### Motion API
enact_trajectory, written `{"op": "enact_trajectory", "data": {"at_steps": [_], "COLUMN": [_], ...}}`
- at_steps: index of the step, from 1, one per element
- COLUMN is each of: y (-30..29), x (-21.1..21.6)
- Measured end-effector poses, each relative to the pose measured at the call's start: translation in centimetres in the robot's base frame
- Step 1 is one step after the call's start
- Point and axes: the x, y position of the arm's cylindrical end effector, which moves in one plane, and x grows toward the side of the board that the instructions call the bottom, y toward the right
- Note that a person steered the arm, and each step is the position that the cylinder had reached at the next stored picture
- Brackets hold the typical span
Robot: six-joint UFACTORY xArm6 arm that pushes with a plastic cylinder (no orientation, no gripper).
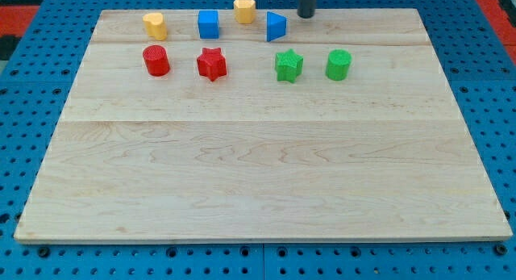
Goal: Slide the red star parallel to the green star
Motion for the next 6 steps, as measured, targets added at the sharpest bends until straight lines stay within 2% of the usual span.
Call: {"op": "enact_trajectory", "data": {"at_steps": [2, 3, 5, 6], "y": [-10.4, -11.7, -6.6, -13.2], "x": [1.4, 1.8, 5.7, 8.9]}}
